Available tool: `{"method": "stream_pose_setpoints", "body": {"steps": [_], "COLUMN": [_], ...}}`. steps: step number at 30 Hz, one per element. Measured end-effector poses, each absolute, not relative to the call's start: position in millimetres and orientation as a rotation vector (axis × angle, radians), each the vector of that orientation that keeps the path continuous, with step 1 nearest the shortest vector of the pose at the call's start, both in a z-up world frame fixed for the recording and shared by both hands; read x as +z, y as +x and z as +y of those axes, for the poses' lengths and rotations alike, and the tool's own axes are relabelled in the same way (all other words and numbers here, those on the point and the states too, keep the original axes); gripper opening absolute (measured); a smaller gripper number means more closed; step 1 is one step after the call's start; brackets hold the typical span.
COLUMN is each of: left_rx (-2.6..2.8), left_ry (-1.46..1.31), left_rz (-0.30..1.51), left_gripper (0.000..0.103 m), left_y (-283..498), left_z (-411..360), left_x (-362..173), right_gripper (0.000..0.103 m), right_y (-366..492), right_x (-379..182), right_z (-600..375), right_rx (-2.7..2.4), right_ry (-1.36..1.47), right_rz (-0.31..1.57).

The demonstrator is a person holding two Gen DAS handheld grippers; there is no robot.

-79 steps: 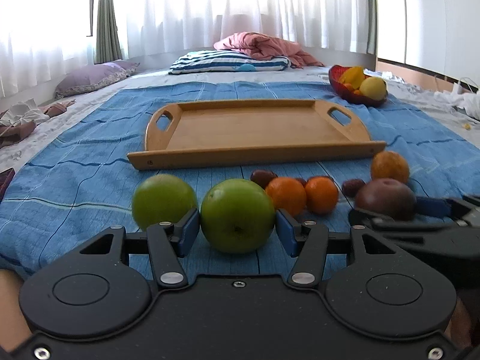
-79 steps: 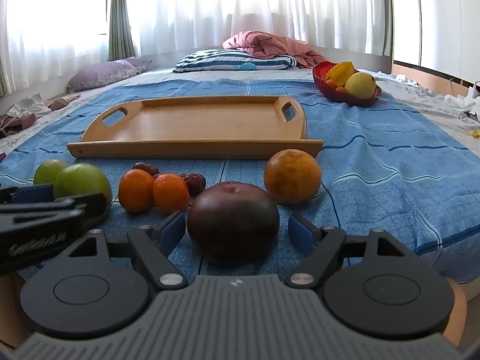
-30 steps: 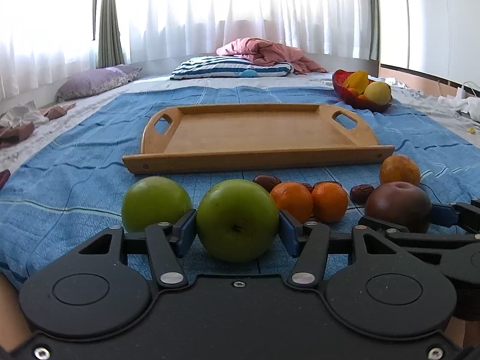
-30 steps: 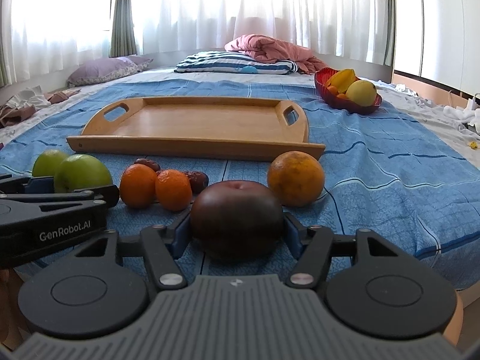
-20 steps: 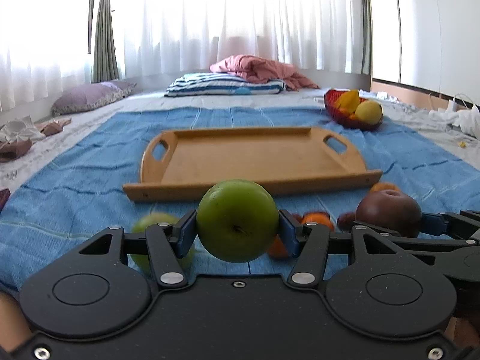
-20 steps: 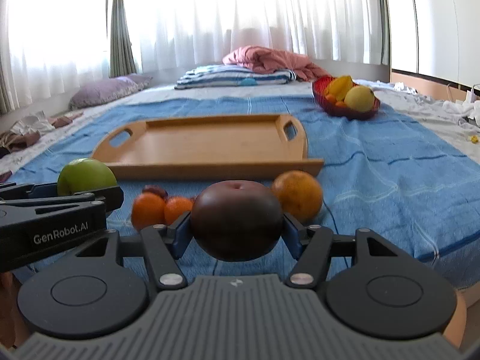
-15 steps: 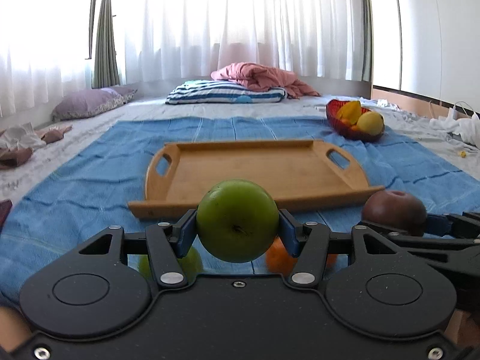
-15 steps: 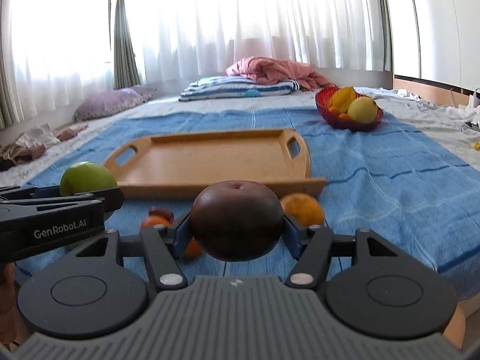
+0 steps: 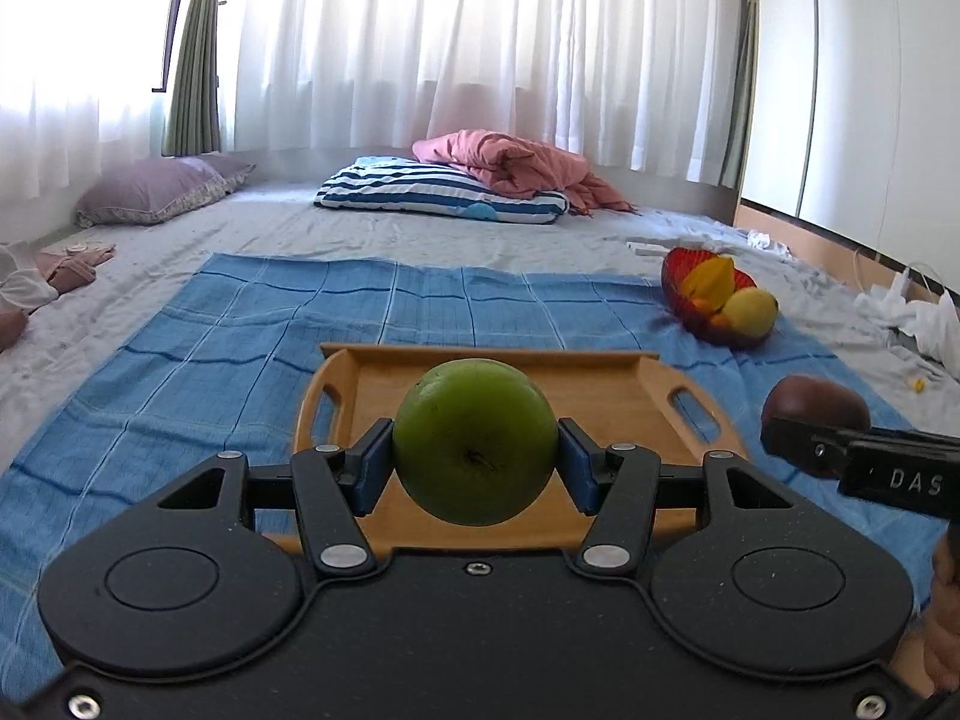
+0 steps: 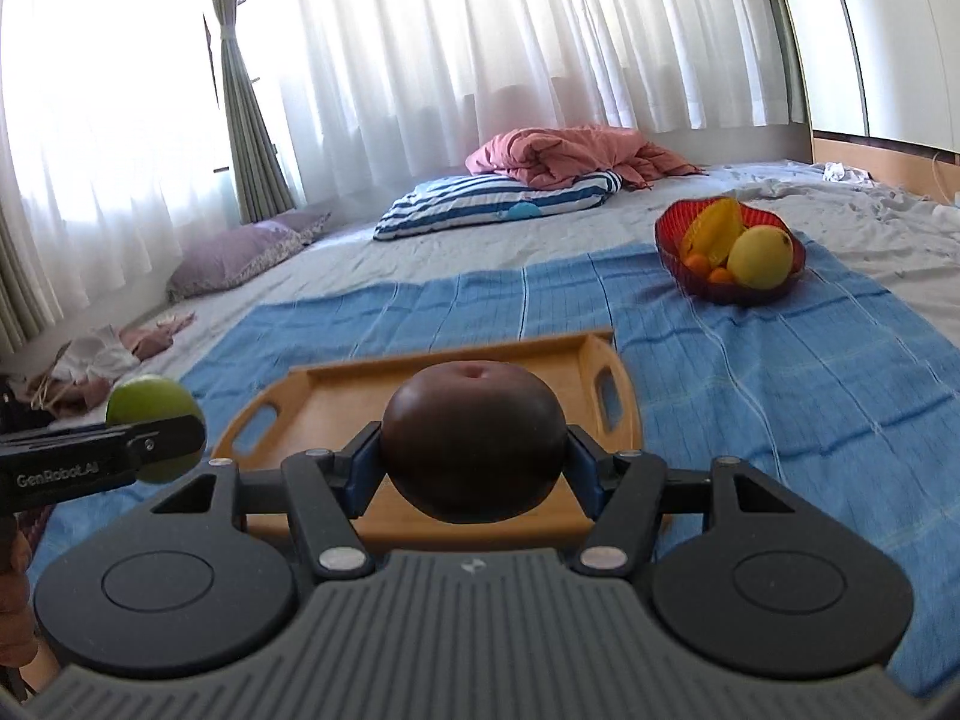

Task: Organize fruits
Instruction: 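Carry the green apple and dark red fruit over the wooden tray with both tools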

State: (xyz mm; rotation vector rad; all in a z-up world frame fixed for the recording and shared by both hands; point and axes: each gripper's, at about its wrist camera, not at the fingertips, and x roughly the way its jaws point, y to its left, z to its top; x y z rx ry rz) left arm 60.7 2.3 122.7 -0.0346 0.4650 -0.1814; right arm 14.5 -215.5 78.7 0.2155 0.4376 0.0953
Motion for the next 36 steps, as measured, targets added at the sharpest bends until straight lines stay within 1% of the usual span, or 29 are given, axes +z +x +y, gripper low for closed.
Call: {"method": "stream_pose_setpoints", "body": {"steps": [5, 12, 17, 24, 36], "left_rx": [-0.185, -0.23, -0.197, -0.161, -0.126], "left_ry": [-0.015, -0.076, -0.078, -0.066, -0.069], "left_rz": [0.481, 0.597, 0.648, 0.688, 0.754], "left_gripper": [0.055, 0.055, 0.055, 0.055, 0.055], "left_y": [98.9, 172.7, 214.1, 266.5, 328.9], "left_z": [1.5, 11.3, 12.1, 15.3, 18.1], "left_x": [134.0, 133.1, 118.4, 96.3, 53.7], "right_gripper": [0.065, 0.065, 0.065, 0.065, 0.065], "right_y": [54.6, 123.6, 164.6, 217.6, 273.9], "right_x": [94.0, 96.4, 88.9, 64.1, 31.3], "right_z": [-225.2, -236.7, -236.6, -239.5, -213.1], "right_rx": [0.107, 0.091, 0.063, 0.0, -0.025], "right_ry": [0.221, 0.228, 0.198, 0.218, 0.076], "right_rz": [0.468, 0.579, 0.642, 0.712, 0.783]}}
